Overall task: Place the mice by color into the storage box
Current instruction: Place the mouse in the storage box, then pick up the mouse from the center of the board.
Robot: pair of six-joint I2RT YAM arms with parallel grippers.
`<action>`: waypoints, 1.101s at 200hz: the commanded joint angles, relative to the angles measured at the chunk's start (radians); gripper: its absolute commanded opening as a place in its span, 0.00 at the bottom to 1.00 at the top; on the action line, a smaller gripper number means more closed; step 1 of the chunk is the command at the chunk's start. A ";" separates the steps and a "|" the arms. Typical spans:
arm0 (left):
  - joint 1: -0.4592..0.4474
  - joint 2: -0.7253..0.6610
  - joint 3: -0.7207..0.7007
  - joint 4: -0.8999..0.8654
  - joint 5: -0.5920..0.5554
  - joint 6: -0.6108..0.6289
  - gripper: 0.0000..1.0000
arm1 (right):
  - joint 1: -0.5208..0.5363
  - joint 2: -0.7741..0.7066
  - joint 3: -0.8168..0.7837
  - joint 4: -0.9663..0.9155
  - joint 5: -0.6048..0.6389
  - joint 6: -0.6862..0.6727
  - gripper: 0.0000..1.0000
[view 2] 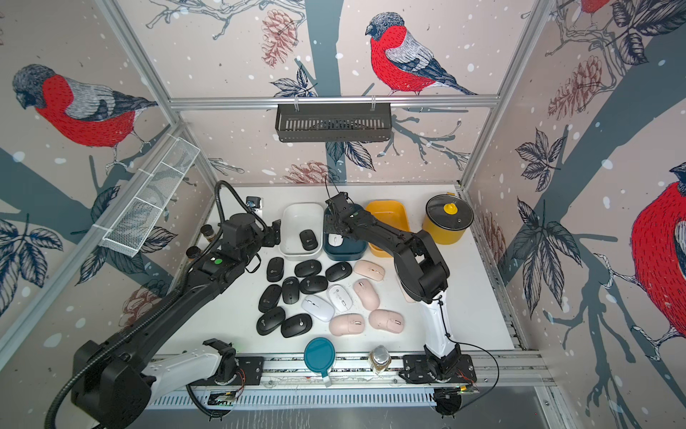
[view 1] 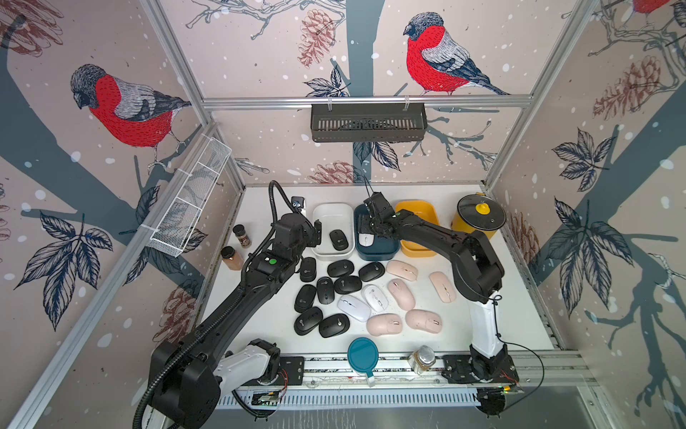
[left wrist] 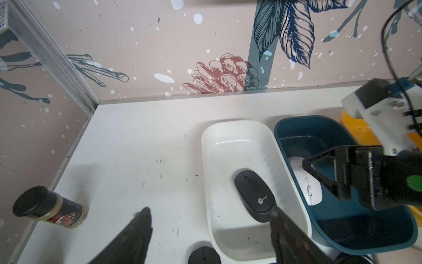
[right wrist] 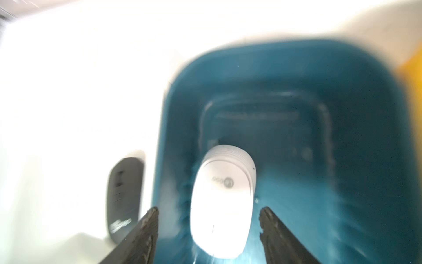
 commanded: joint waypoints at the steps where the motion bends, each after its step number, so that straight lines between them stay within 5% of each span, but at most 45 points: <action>1: -0.001 -0.008 0.034 0.010 0.013 -0.017 0.80 | 0.015 -0.098 -0.066 0.039 0.006 -0.052 0.70; 104: -0.001 0.150 0.227 0.035 0.004 0.031 0.80 | 0.180 -0.576 -0.638 0.245 0.059 -0.154 0.70; 220: -0.001 0.139 0.118 0.105 0.026 0.026 0.80 | 0.353 -0.504 -0.771 0.170 0.039 -0.179 0.72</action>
